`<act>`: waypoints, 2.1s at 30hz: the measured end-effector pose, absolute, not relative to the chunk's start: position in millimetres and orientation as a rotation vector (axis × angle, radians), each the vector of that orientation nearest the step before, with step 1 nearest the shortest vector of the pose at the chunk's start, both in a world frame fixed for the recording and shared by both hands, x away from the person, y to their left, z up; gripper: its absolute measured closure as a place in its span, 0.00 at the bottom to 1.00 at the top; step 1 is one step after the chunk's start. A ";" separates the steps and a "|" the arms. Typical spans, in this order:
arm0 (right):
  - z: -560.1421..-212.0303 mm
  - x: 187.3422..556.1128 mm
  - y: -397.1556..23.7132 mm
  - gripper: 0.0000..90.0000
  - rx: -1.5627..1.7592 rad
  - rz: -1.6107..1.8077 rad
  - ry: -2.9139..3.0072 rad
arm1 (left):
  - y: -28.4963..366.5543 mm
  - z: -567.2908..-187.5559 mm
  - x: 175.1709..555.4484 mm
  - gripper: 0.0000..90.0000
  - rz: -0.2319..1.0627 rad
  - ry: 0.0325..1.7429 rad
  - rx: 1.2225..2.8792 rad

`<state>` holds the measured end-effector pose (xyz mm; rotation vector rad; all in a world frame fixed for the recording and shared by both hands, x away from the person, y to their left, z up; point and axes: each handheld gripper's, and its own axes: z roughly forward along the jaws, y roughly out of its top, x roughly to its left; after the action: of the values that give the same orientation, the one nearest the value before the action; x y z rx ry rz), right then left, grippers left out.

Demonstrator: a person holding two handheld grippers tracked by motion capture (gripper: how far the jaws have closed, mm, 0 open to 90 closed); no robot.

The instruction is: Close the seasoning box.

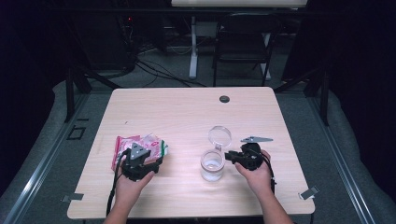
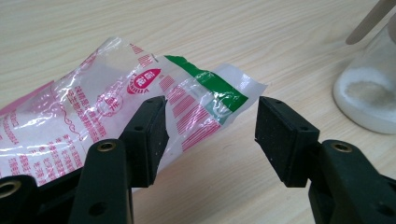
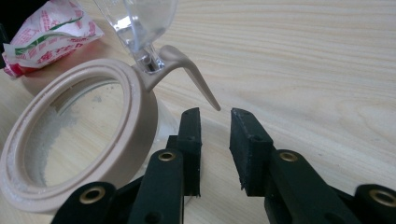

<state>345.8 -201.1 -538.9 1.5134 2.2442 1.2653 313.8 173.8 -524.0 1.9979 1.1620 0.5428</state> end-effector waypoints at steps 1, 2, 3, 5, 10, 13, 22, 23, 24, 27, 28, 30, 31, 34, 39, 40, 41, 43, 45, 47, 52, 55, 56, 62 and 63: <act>-538.5 344.8 -201.4 0.81 1.512 1.262 2.239 | 172.3 -524.3 314.5 0.47 0.550 1.157 2.004; -538.3 344.0 -202.0 0.80 1.512 1.268 2.237 | 171.0 -524.6 315.3 0.46 0.547 1.158 2.004; -538.0 342.9 -202.8 0.80 1.508 1.273 2.234 | 170.0 -525.3 316.5 0.46 0.540 1.154 2.007; -537.2 340.3 -204.2 0.80 1.509 1.269 2.234 | 167.5 -526.9 318.9 0.46 0.535 1.147 2.016; -535.4 333.9 -209.6 0.79 1.509 1.265 2.214 | 159.8 -530.8 324.9 0.45 0.556 1.150 2.057; -535.2 330.2 -214.1 0.78 1.509 1.264 2.199 | 153.9 -533.7 328.9 0.44 0.603 1.158 2.087; -534.8 317.2 -227.6 0.77 1.528 1.251 2.162 | 139.0 -540.7 342.3 0.44 0.729 1.156 2.171; -534.8 315.9 -228.9 0.77 1.531 1.246 2.158 | 138.4 -541.4 343.8 0.44 0.738 1.158 2.178; -535.0 314.9 -230.3 0.76 1.533 1.247 2.153 | 137.6 -542.6 345.4 0.45 0.747 1.161 2.181; -535.6 312.0 -233.7 0.76 1.544 1.239 2.136 | 137.7 -545.5 350.5 0.52 0.745 1.154 2.194; -535.9 311.1 -234.6 0.76 1.549 1.240 2.131 | 137.8 -546.3 352.2 0.55 0.745 1.163 2.202; -536.2 309.8 -236.9 0.75 1.553 1.230 2.128 | 138.9 -548.1 355.5 0.58 0.754 1.175 2.211; -536.3 309.3 -237.9 0.75 1.556 1.229 2.129 | 139.8 -548.4 356.9 0.59 0.747 1.183 2.211; -536.6 307.8 -239.8 0.75 1.564 1.224 2.120 | 143.0 -548.4 359.9 0.65 0.734 1.205 2.207; -537.1 307.1 -240.8 0.74 1.568 1.230 2.118 | 149.3 -546.4 362.5 0.73 0.718 1.223 2.194; -537.2 307.2 -240.3 0.74 1.569 1.228 2.116 | 150.9 -545.6 362.7 0.74 0.715 1.225 2.191; -537.3 307.3 -239.9 0.74 1.568 1.227 2.117 | 152.5 -545.1 362.8 0.76 0.723 1.228 2.182; -537.5 307.7 -239.2 0.74 1.564 1.230 2.121 | 156.7 -543.5 363.3 0.81 0.711 1.238 2.168; -537.8 308.3 -238.5 0.74 1.563 1.234 2.122 | 162.4 -542.3 364.4 0.85 0.703 1.254 2.156; -537.9 308.8 -237.9 0.74 1.565 1.228 2.123 | 169.7 -541.5 366.4 0.88 0.683 1.273 2.139; -537.9 309.3 -237.6 0.74 1.562 1.231 2.125 | 185.7 -539.9 369.9 0.93 0.658 1.333 2.085; -537.8 309.3 -237.6 0.74 1.560 1.231 2.125 | 191.6 -539.6 371.5 0.95 0.637 1.351 2.060; -537.8 309.4 -237.7 0.74 1.560 1.232 2.126 | 193.1 -539.6 372.1 0.95 0.630 1.351 2.058; -537.7 309.4 -238.4 0.74 1.567 1.223 2.120 | 196.9 -537.9 373.6 0.99 0.605 1.353 2.052; -537.7 309.4 -238.5 0.74 1.567 1.223 2.119 | 197.9 -537.2 373.6 1.00 0.599 1.355 2.049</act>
<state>309.4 -238.5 -537.7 1.5673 2.1190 1.2234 373.6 197.9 -537.2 2.0487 1.3549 0.5990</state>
